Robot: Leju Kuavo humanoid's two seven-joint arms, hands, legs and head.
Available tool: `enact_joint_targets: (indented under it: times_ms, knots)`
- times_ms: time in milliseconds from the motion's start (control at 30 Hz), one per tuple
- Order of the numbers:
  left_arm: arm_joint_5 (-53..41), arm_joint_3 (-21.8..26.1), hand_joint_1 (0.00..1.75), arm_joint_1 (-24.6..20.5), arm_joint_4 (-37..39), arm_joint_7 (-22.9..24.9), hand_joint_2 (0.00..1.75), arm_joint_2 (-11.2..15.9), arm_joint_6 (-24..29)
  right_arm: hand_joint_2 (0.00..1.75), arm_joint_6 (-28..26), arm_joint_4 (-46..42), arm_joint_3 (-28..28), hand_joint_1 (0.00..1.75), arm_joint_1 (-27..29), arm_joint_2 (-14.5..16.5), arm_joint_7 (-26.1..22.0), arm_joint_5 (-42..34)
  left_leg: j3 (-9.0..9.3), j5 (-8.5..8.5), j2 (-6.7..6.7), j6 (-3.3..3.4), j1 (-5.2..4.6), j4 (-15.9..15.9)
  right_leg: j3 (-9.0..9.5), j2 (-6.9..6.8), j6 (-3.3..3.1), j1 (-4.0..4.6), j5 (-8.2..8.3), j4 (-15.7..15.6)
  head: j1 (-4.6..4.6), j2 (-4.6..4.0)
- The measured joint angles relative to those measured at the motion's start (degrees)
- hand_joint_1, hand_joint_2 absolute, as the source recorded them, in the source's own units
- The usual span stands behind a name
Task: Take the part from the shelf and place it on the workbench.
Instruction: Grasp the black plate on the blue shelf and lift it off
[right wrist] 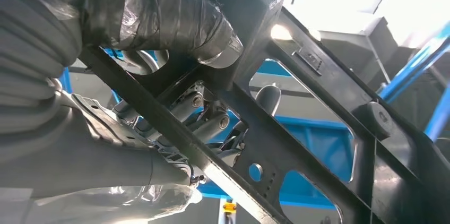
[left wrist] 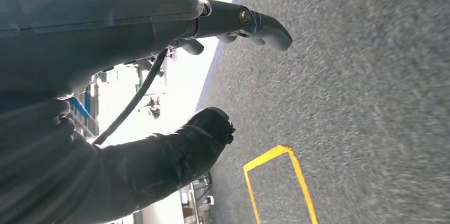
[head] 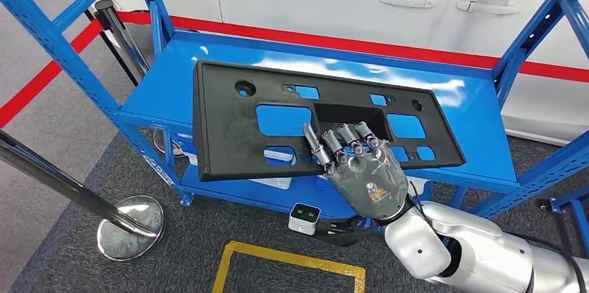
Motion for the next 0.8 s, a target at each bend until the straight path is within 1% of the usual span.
enact_joint_targets:
  times_ms: [33,67,100,133,167,200,233,267,300,333,367,400,433,467,500,533,567,600,633,667,700,733,767,800]
  knots:
    - [0.0,0.0,0.0,0.0,0.0,0.0,1.75,0.0,0.0,1.75,-0.1,0.2,0.0,1.75,0.1,0.0,0.0,0.0,1.91,-0.38,-0.11,0.22,-0.1,-3.2,-0.36,-0.03,0.39,0.0,0.43,0.2,0.0,0.0]
    - [0.0,0.0,0.0,0.0,0.0,-0.1,1.75,0.0,-0.1,1.75,-0.3,0.3,0.0,1.75,0.3,0.0,0.0,0.0,2.86,-0.98,-0.22,0.53,-0.28,-5.1,-0.54,-0.05,0.78,0.03,0.91,0.2,-0.01,-0.01]
    - [0.0,0.0,0.0,0.0,0.0,-0.1,1.75,0.0,-0.1,1.75,-0.5,0.5,0.0,1.75,0.4,0.0,0.0,0.0,3.0,-0.95,-0.31,0.97,-0.49,-5.7,-0.57,-0.08,1.17,0.04,1.43,0.0,0.01,-0.01]
    - [0.0,0.1,0.0,0.0,0.0,-0.1,1.75,0.0,-0.1,1.75,-0.7,0.7,0.0,1.75,0.6,0.0,0.0,0.0,2.64,-0.48,-0.29,1.5,-0.44,-5.8,-0.6,-0.07,1.54,-0.01,1.8,-0.1,0.0,-0.01]
    - [0.0,0.1,0.0,0.0,0.0,-0.1,1.75,0.0,-0.1,1.75,-0.9,0.9,0.0,1.75,0.7,0.0,0.0,0.0,2.42,0.09,-0.17,2.05,-0.4,-5.9,-0.82,0.04,1.86,-0.08,1.43,0.1,0.01,0.0]
    - [0.0,0.2,0.0,-0.1,0.0,-0.1,1.75,0.0,-0.1,1.75,-1.1,1.1,0.0,1.75,0.8,0.0,0.0,0.0,2.03,0.77,-0.02,2.65,-0.33,-6.2,-1.28,0.17,2.12,-0.15,0.05,1.0,0.02,0.0]
    - [0.0,0.2,0.0,-0.1,0.0,-0.1,1.75,0.0,-0.2,1.75,-1.1,1.3,0.1,1.75,1.0,0.0,0.0,0.0,1.47,1.52,0.13,3.15,-0.26,-6.3,-2.04,0.3,2.32,-0.21,-2.34,3.1,0.01,0.0]
    - [0.0,0.2,0.0,-0.2,0.0,-0.1,1.75,0.0,-0.2,1.75,-1.2,1.4,0.1,1.75,1.1,0.0,0.0,0.0,0.72,2.22,0.27,3.51,-0.33,-6.3,-3.04,0.42,2.47,-0.21,-5.34,6.2,0.01,0.0]
    - [0.0,0.3,0.0,-0.2,0.0,-0.1,1.75,0.0,-0.2,1.75,-1.2,1.5,0.1,1.75,1.3,0.0,0.0,0.0,-0.21,2.88,0.33,3.73,-0.42,-6.2,-4.03,0.47,2.59,-0.2,-7.98,10.0,0.01,-0.01]
    - [0.0,0.3,0.0,-0.2,0.0,-0.1,1.75,0.0,-0.2,1.75,-1.2,1.7,0.2,1.75,1.4,0.0,0.0,0.0,-1.19,3.53,0.38,3.81,-0.52,-6.0,-4.69,0.51,2.68,-0.18,-9.59,13.5,0.01,-0.01]
    - [0.0,0.3,0.0,-0.1,0.0,-0.1,1.75,0.0,-0.2,1.75,-1.2,1.8,0.3,1.75,1.6,0.0,0.0,0.0,-2.21,4.15,0.4,3.84,-0.63,-5.9,-4.61,0.53,2.67,-0.17,-9.81,15.6,0.01,-0.01]
    - [0.0,0.3,0.0,-0.1,0.0,-0.1,1.75,0.0,-0.2,1.75,-1.2,1.9,0.4,1.75,1.7,0.0,0.0,0.0,-3.2,4.71,0.39,3.8,-0.73,-5.6,-3.61,0.54,2.56,-0.15,-8.91,15.9,0.01,-0.01]
    - [0.0,0.3,0.0,-0.1,0.0,-0.1,1.75,0.0,-0.2,1.75,-1.2,2.1,0.4,1.75,1.8,0.0,0.0,0.0,-4.13,5.25,0.37,3.73,-0.82,-5.4,-1.6,0.55,2.33,-0.1,-7.47,14.2,0.01,0.0]
    - [0.0,0.3,0.0,-0.1,0.0,-0.1,1.75,-0.1,-0.2,1.75,-1.2,2.2,0.5,1.75,1.8,0.0,0.0,0.0,-4.9,5.75,0.34,3.64,-0.87,-5.2,1.38,0.58,1.97,0.02,-6.31,10.8,0.01,0.0]
    - [0.0,0.3,0.0,-0.2,0.0,-0.1,1.75,-0.1,-0.2,1.75,-1.2,2.2,0.5,1.75,1.8,0.0,0.0,0.0,-5.5,6.19,0.29,3.46,-1.0,-5.0,4.62,0.6,1.53,0.23,-6.17,6.4,0.01,0.01]
    - [0.0,0.4,0.0,-0.2,0.0,-0.1,1.75,-0.2,-0.2,1.75,-1.3,2.3,0.4,1.75,1.8,0.0,0.0,0.0,-5.85,6.67,0.27,3.2,-1.04,-4.9,7.17,0.6,1.19,0.46,-6.39,2.8,-0.02,0.01]
    - [0.0,0.4,0.0,-0.2,0.0,-0.1,1.75,-0.3,-0.2,1.75,-1.4,2.4,0.4,1.75,1.9,0.0,0.0,0.0,-6.01,7.14,0.26,2.88,-0.99,-4.9,8.8,0.61,0.86,0.74,-6.82,0.3,-0.02,0.01]
    - [0.0,0.4,0.0,-0.2,0.0,-0.1,1.75,-0.3,-0.2,1.75,-1.6,2.5,0.3,1.75,2.0,0.0,0.0,0.0,-6.11,7.64,0.26,2.51,-0.93,-5.1,9.31,0.59,0.63,0.98,-7.06,-1.0,-0.02,0.0]
    - [0.0,0.4,0.0,-0.1,0.0,-0.1,1.75,-0.3,-0.2,1.75,-1.7,2.7,0.3,1.75,2.1,0.1,0.0,0.0,-6.17,8.14,0.24,2.13,-0.85,-5.3,8.98,0.55,0.35,0.97,-6.53,-1.2,-0.02,-0.01]
    - [0.0,0.5,0.0,-0.1,0.0,-0.1,1.75,-0.3,-0.3,1.75,-1.9,3.0,0.3,1.75,2.3,0.1,0.0,0.0,-6.36,8.09,0.18,1.77,-0.76,-5.2,8.61,0.42,0.0,0.9,-5.91,-1.6,0.0,-0.01]
    - [0.0,0.6,0.0,-0.1,0.0,-0.1,1.75,-0.3,-0.3,1.75,-2.1,3.2,0.3,1.75,2.5,0.2,0.0,0.0,-6.8,7.0,0.12,1.46,-0.72,-4.6,8.06,0.28,-0.44,0.73,-5.22,-1.8,0.0,-0.01]
    - [0.0,0.7,0.0,-0.1,0.0,-0.1,1.75,-0.3,-0.3,1.75,-2.3,3.5,0.2,1.75,2.7,0.4,0.0,0.0,-7.44,4.87,0.06,1.17,-0.67,-3.1,7.39,0.15,-0.88,0.52,-4.43,-2.1,0.0,-0.01]
    - [0.0,0.8,0.0,-0.1,0.0,-0.1,1.75,-0.3,-0.3,1.75,-2.4,3.8,0.1,1.75,3.0,0.5,0.0,0.0,-8.19,1.86,0.03,0.91,-0.49,-0.5,6.64,0.06,-1.15,0.47,-3.71,-2.1,0.0,-0.01]
    - [0.0,0.9,0.0,-0.1,0.0,0.0,1.75,-0.3,-0.3,1.75,-2.6,4.1,0.1,1.75,3.3,0.7,0.0,0.0,-8.97,-1.14,0.04,0.64,-0.38,2.8,5.78,0.07,-1.35,0.45,-3.01,-2.1,-0.01,-0.01]
